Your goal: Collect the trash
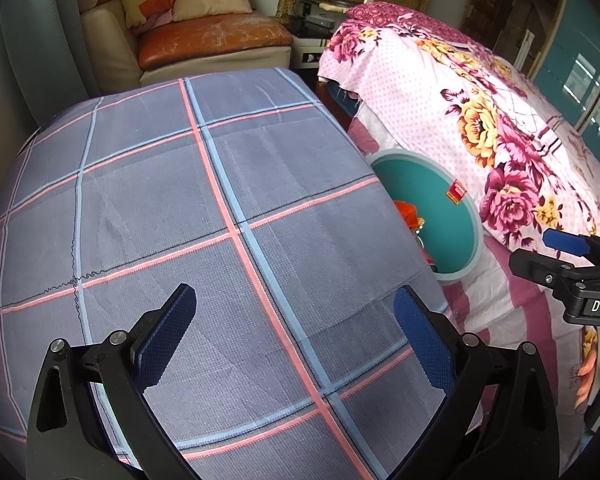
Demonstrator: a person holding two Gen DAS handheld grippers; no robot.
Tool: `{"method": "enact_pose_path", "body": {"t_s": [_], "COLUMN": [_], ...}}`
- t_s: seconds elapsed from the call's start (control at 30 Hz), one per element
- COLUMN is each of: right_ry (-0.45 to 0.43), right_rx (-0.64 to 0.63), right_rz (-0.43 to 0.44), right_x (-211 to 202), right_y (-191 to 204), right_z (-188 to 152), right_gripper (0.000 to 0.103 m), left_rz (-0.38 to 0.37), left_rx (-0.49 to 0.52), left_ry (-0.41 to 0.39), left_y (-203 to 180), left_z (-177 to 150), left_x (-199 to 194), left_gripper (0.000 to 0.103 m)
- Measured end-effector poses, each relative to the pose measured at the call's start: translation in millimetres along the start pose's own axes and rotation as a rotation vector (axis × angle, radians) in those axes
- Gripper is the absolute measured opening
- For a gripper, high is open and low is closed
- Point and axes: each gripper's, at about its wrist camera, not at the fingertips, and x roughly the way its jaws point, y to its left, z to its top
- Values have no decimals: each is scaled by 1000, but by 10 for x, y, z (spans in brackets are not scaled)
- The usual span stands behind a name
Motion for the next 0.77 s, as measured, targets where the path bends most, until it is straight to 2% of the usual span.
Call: {"method": "enact_pose_path", "body": {"t_s": [0.77], "right_ry": [28], "right_rx": [7], "right_rz": [0], "right_x": [187], "right_y": [-20], "right_z": [99], "right_gripper": [96], "left_rz": [34], "left_rx": [-32], "left_ry": [51], "left_y": [160], "left_z": [47], "left_x": [223], "left_gripper": [99]}}
